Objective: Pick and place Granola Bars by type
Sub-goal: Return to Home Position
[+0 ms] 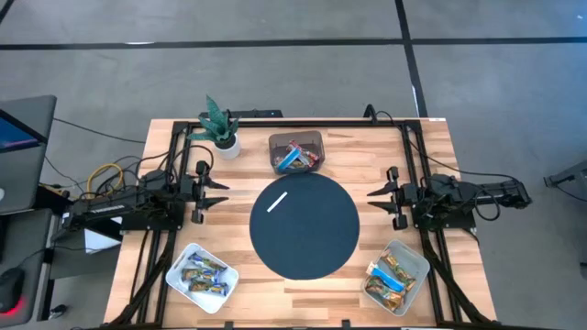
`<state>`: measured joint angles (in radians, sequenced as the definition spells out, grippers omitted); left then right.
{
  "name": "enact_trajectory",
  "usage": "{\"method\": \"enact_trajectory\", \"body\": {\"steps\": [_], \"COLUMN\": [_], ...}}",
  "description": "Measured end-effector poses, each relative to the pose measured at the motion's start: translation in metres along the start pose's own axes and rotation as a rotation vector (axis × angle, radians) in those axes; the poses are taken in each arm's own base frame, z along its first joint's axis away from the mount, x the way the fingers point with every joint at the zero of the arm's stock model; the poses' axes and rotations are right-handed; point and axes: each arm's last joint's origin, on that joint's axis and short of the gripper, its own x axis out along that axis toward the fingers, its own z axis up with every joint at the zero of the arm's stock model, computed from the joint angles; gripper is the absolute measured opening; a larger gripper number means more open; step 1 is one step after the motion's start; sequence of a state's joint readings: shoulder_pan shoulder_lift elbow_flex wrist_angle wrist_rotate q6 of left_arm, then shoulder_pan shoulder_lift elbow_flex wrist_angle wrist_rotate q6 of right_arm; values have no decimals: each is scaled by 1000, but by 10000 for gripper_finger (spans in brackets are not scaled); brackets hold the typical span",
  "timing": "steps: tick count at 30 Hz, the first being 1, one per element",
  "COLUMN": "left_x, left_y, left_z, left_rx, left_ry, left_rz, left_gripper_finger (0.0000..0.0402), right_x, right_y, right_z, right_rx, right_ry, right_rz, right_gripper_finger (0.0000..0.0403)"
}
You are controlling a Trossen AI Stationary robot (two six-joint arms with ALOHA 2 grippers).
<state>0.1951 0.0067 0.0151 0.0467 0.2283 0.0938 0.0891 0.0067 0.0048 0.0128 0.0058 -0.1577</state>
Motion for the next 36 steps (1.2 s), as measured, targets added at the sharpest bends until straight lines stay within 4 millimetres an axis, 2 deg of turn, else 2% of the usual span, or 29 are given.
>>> {"method": "enact_trajectory", "body": {"steps": [8, 13, 24, 30, 36], "left_x": [0, 0, 0, 1, 2], "left_y": [0, 0, -1, -3, -8], "left_z": [0, 0, 0, -1, 0], "left_rx": [0, -89, -29, -49, -7], "left_ry": [3, 3, -12, 9, 8], "left_rz": [12, 14, 0, 134, 127], "left_gripper_finger": [137, 137, 137, 137, 137], "right_x": [0, 0, 0, 0, 0], "right_y": [0, 0, 0, 0, 0], "right_z": [0, 0, 0, 0, 0], "right_rx": [0, 0, 0, 0, 0], "right_ry": [1, 1, 1, 1, 1], "right_rz": [0, 0, 0, 0, 1], "right_gripper_finger": [98, 98, 98, 98, 98]}}
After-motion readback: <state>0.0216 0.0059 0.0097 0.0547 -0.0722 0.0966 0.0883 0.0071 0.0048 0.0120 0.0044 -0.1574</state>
